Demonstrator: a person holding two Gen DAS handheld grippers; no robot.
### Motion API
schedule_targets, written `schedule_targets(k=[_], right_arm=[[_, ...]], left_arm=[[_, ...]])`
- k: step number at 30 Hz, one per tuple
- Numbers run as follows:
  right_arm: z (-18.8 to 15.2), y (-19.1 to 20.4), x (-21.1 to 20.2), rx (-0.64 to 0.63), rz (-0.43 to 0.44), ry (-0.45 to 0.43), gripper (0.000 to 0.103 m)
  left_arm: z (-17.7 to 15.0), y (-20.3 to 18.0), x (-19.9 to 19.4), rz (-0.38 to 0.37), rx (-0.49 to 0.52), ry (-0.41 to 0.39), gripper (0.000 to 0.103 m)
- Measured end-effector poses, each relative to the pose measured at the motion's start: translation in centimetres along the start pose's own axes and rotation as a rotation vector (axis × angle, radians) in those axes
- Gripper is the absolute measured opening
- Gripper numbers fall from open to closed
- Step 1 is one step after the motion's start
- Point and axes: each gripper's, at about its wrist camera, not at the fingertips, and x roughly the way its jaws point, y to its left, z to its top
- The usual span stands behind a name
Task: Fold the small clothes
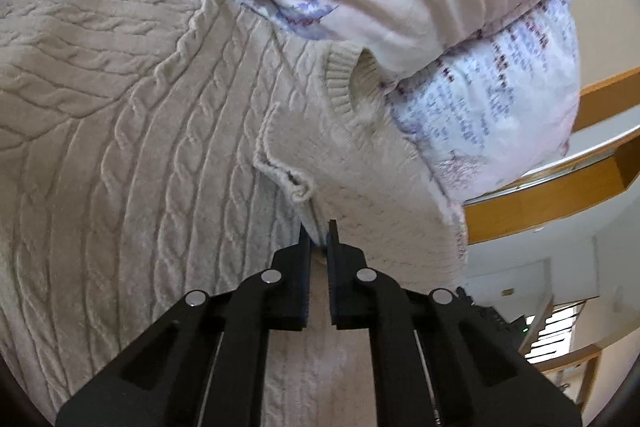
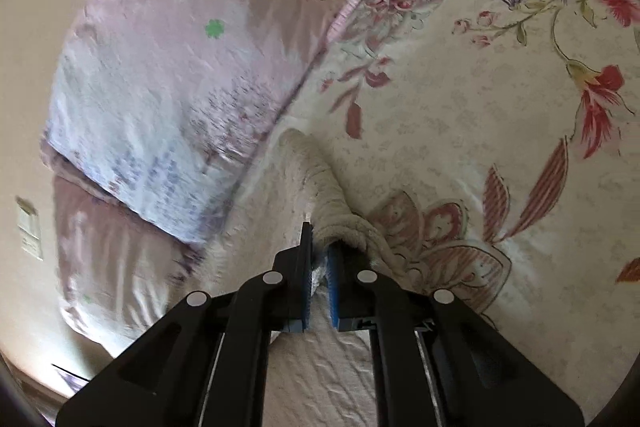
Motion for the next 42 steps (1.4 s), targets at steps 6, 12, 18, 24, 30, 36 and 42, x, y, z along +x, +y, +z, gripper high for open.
schedule_targets(k=[6, 12, 18, 24, 30, 36, 42], right_arm=[[-0.7, 0.6, -0.7, -0.050, -0.060, 0.033, 0.027], [-2.3, 1.7, -3.8, -0.160, 0.003, 0.024, 0.060], [-5.4, 3.6, -2.6, -0.293, 0.145, 0.136, 0.061], [-7.2, 4.7, -2.1, -0.375, 0.241, 0.188, 0.061], [-7.5, 4.8, -1.9, -0.386, 0.254, 0.206, 0.064], [-7.6, 4.9, -1.8, -0.394, 0.266, 0.229, 0.065], [-7.7, 4.7, -1.8, -0.392, 0.279, 0.237, 0.066]], left_arm=[[-1.1, 0.5, -2.3, -0.011, 0.067, 0.020, 0.044], [-2.2, 3.9, -10.5, 0.013, 0.121, -0.085, 0.067], [-1.0, 12.0, -18.2, 0.152, -0.124, -0.298, 0.066], [0.6, 16.5, -21.4, 0.157, -0.308, -0.419, 0.062], [2.0, 19.0, -22.6, 0.150, -0.443, -0.506, 0.048], [2.2, 20.9, -23.7, 0.116, -0.527, -0.549, 0.038], [2.6, 21.9, -24.2, 0.161, -0.536, -0.561, 0.008]])
